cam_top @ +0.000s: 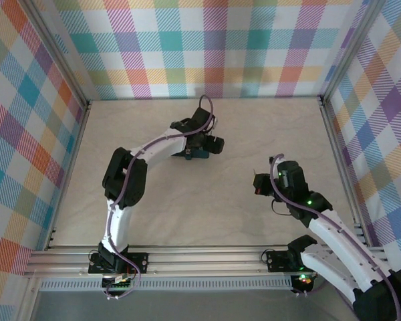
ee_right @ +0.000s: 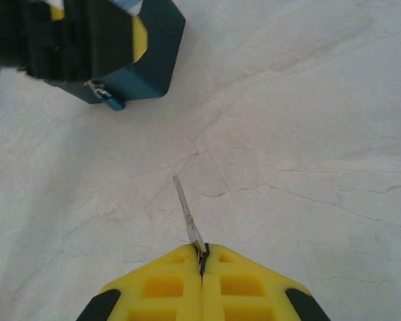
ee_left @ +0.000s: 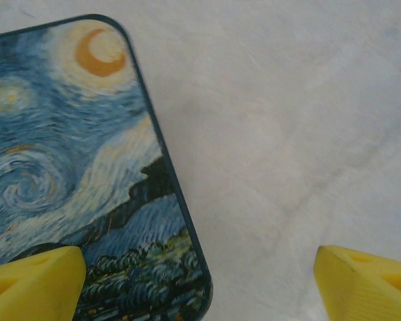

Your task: Unlock a padlock with a key

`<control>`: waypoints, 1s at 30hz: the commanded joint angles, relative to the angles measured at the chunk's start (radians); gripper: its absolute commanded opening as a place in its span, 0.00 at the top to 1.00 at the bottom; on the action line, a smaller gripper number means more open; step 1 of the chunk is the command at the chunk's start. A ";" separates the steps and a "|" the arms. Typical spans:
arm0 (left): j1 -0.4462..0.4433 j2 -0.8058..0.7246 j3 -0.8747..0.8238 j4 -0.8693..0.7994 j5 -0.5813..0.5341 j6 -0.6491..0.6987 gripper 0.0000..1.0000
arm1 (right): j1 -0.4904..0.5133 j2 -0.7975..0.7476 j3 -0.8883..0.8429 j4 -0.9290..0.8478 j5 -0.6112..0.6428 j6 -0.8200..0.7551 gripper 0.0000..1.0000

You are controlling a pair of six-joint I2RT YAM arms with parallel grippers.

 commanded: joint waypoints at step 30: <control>-0.250 -0.053 -0.131 0.052 0.209 -0.170 0.14 | -0.127 -0.060 0.067 -0.166 -0.040 -0.077 1.00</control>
